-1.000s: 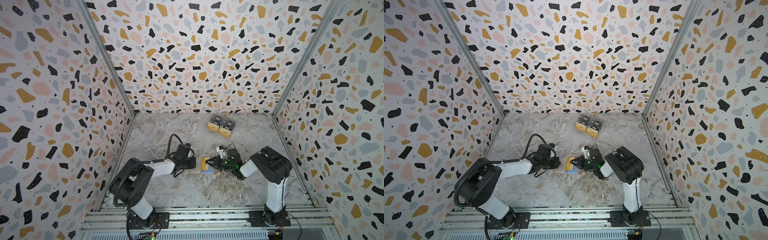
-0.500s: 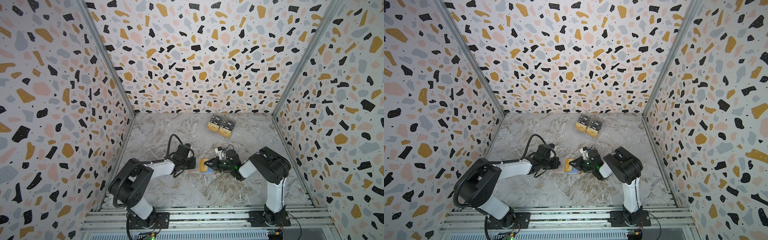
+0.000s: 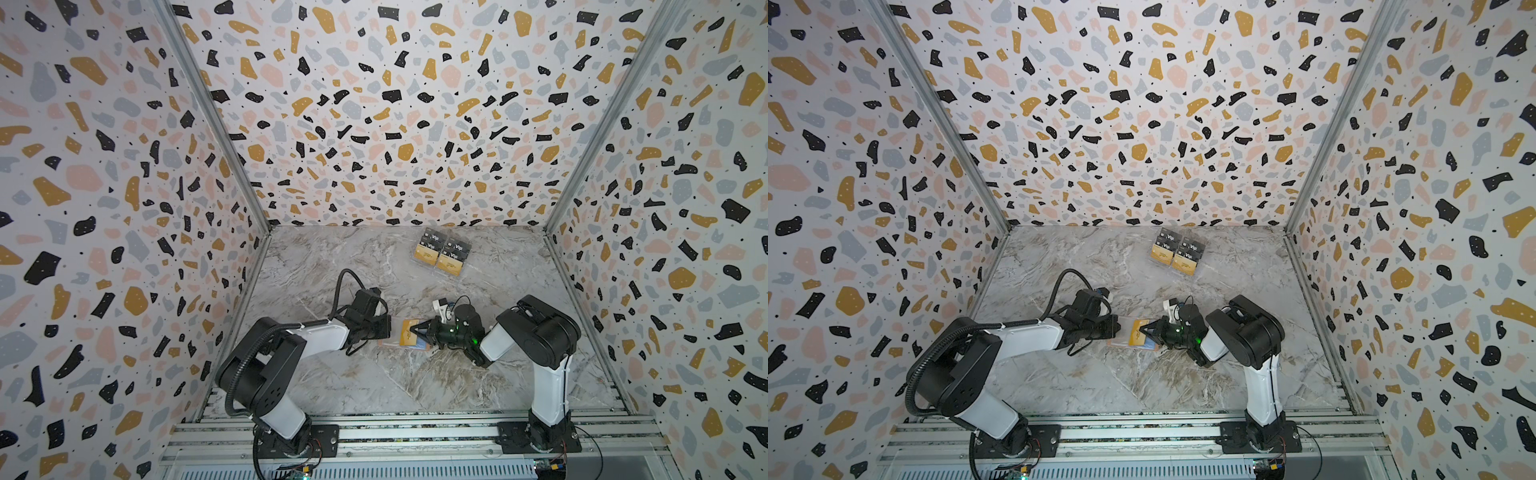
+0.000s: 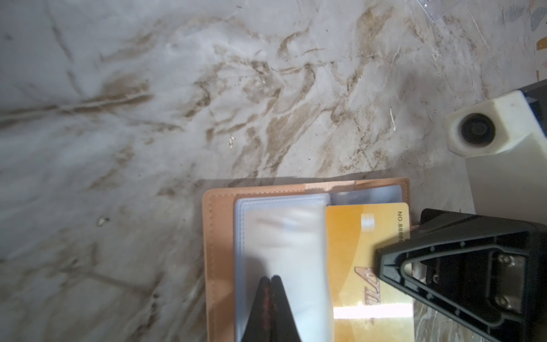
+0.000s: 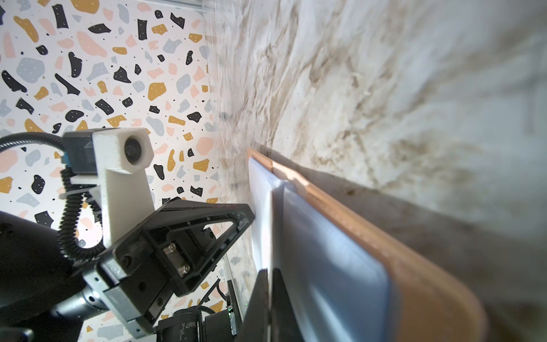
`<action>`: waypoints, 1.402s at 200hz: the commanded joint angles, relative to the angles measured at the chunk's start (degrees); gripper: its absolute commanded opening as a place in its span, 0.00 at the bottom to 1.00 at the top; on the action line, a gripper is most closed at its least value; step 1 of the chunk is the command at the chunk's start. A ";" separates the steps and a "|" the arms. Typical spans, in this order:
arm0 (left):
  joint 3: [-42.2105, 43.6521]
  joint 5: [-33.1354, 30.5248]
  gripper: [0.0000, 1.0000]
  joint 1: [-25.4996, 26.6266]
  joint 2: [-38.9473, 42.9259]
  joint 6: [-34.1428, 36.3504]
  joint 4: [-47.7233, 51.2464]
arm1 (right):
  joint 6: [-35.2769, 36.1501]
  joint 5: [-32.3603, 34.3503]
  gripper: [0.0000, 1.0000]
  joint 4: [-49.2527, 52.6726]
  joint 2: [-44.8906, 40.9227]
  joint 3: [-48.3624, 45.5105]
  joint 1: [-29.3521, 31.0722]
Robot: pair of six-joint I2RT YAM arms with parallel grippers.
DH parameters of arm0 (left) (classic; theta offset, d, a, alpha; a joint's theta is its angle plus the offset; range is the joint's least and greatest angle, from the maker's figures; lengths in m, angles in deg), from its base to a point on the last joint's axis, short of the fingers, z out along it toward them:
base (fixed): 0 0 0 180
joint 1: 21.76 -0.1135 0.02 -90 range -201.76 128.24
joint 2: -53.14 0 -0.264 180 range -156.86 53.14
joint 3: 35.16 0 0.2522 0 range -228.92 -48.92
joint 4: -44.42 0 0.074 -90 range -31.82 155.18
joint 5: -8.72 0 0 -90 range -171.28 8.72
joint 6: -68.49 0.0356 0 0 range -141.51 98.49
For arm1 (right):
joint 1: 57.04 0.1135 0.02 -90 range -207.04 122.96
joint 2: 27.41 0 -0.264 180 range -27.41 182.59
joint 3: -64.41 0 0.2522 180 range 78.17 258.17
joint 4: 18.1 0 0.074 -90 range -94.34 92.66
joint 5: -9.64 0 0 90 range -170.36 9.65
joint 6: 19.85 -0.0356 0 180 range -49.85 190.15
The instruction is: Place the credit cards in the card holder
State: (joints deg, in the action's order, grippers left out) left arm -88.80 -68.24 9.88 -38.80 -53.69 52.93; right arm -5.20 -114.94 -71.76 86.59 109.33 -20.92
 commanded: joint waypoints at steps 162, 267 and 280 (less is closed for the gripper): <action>1.03 0.89 0.00 -0.02 1.74 -0.59 -0.39 | 9.93 -3.26 0.09 14.93 0.15 8.38 0.71; -1.07 -3.41 0.38 -3.96 5.76 -2.79 7.07 | 35.68 10.81 0.58 59.27 -6.18 25.11 3.95; -0.33 -2.65 0.38 -4.69 4.90 -2.88 6.51 | 36.89 12.23 0.62 61.48 -5.96 26.26 4.69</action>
State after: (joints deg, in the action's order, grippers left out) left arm -89.48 -69.75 6.56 -32.85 -56.34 57.28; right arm 24.68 -108.43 -23.30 82.02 133.17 -17.45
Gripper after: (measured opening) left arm 0.376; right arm 0.593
